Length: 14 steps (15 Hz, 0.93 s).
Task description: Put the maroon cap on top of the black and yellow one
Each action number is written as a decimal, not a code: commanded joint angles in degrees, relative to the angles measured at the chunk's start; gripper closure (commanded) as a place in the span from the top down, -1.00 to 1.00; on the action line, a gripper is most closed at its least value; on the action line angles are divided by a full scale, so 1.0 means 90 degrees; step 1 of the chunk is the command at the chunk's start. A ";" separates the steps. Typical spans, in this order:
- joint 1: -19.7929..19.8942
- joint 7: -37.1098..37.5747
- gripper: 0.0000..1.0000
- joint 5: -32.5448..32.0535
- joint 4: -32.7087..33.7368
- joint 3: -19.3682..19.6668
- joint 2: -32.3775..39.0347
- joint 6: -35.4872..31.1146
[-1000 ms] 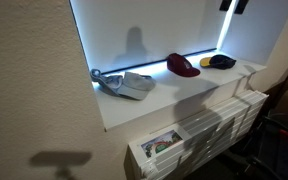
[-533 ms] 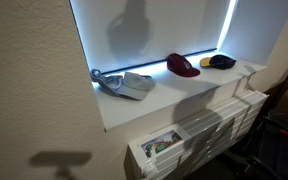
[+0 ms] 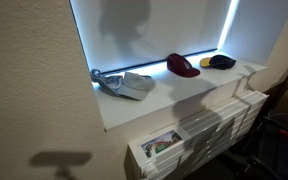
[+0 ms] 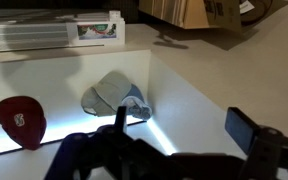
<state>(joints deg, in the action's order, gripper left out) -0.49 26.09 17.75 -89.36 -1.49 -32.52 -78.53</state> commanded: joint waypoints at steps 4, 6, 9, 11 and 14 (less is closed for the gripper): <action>0.0167 -0.0053 1.00 0.0074 0.0344 -0.0116 0.0216 0.0042; 0.0178 0.0093 1.00 0.0118 0.0349 -0.0146 0.0686 0.0111; 0.0118 -0.0032 1.00 0.0355 -0.0337 0.0045 0.1076 0.0186; 0.0195 -0.0015 1.00 0.0342 -0.0745 0.0096 0.1426 0.0225; 0.0318 -0.0054 1.00 0.0286 -0.1317 0.0296 0.2020 0.0236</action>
<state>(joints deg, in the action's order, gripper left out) 0.30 26.68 19.32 -96.77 0.02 -17.68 -77.00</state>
